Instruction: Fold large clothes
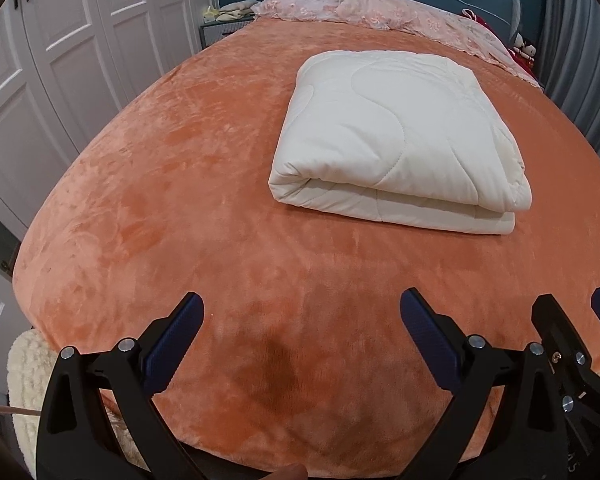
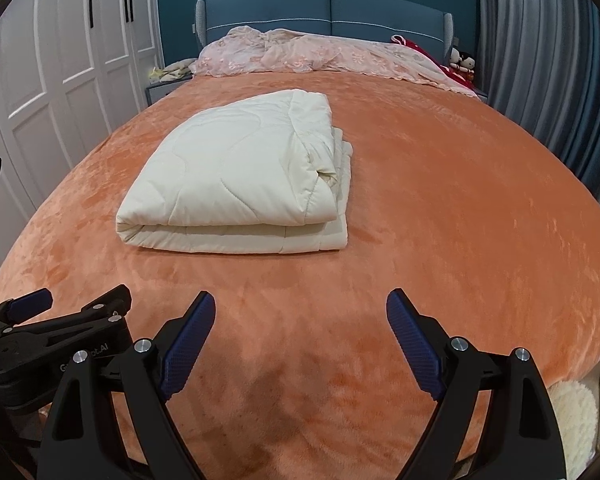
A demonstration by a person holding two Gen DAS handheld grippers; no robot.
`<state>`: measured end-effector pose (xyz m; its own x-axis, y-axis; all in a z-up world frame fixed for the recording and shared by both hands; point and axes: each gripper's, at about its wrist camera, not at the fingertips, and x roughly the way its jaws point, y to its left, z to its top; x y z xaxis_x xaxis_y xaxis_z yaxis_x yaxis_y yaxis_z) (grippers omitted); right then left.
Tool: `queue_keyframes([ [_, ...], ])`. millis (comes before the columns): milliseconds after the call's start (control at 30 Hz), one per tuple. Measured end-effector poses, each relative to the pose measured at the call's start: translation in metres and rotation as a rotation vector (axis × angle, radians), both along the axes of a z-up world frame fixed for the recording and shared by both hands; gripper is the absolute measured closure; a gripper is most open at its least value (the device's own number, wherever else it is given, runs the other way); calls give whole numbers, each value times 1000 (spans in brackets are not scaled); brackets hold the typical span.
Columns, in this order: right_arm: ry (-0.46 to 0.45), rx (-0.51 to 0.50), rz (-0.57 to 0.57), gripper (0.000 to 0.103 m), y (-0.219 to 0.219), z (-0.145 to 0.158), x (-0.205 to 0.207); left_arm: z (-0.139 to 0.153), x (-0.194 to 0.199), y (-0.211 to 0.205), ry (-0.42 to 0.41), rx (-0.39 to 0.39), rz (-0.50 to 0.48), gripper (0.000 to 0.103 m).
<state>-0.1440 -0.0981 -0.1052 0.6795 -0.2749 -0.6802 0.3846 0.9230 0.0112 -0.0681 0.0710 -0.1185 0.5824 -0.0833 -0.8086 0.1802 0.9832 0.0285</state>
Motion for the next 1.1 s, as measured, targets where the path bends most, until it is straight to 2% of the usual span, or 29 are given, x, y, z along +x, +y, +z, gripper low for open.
queue_keyframes([
  [1100,-17,16,-9,17,4,0,-13,2,-13,8,-31,25,9,7],
])
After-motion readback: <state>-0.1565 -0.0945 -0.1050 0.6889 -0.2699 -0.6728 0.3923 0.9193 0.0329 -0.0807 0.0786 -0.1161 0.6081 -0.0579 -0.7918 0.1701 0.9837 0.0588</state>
